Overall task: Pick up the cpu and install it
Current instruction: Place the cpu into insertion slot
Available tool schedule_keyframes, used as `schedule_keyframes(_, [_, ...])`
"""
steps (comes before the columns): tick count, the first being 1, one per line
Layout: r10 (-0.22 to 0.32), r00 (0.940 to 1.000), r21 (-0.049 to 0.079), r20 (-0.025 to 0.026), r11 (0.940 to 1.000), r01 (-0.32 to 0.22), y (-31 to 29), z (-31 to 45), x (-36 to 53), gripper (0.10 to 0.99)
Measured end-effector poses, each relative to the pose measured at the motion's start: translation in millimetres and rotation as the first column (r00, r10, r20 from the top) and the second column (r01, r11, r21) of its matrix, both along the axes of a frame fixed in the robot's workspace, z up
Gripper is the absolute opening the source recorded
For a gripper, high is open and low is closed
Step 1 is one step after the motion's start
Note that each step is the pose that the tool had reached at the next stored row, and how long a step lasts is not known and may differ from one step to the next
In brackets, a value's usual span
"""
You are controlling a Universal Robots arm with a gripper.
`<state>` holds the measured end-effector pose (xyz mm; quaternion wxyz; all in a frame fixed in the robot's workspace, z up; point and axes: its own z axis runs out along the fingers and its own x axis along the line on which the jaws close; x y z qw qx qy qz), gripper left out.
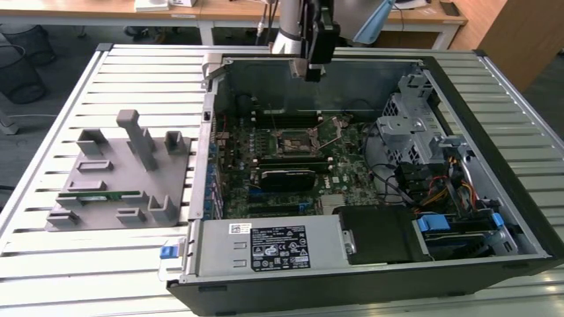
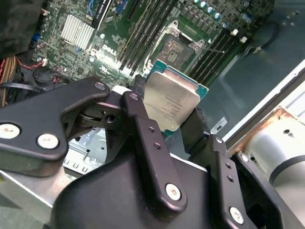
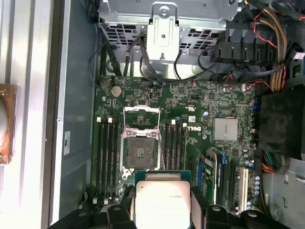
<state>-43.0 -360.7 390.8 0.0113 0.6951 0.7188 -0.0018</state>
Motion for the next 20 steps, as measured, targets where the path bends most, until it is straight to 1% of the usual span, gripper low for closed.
schedule_keyframes(5, [0.000,1.0000,0.000,-0.0001,1.0000,0.000,0.1,-8.8,0.0,0.541])
schedule_keyframes(7, [0.000,1.0000,-0.002,-0.0026,1.0000,0.000,0.2,-11.5,0.0,0.541])
schedule_keyframes(11, [0.000,1.0000,-0.002,-0.0032,1.0000,0.000,0.2,-17.2,0.0,0.541])
schedule_keyframes(14, [0.002,1.0000,-0.002,-0.0040,1.0000,-0.002,0.2,-19.8,0.0,0.541])
schedule_keyframes(16, [0.014,0.9999,-0.004,-0.0048,0.9999,-0.014,0.2,-20.8,0.0,0.541])
schedule_keyframes(20, [0.064,0.9979,-0.004,-0.0047,0.9979,-0.064,0.2,-23.6,0.0,0.541])
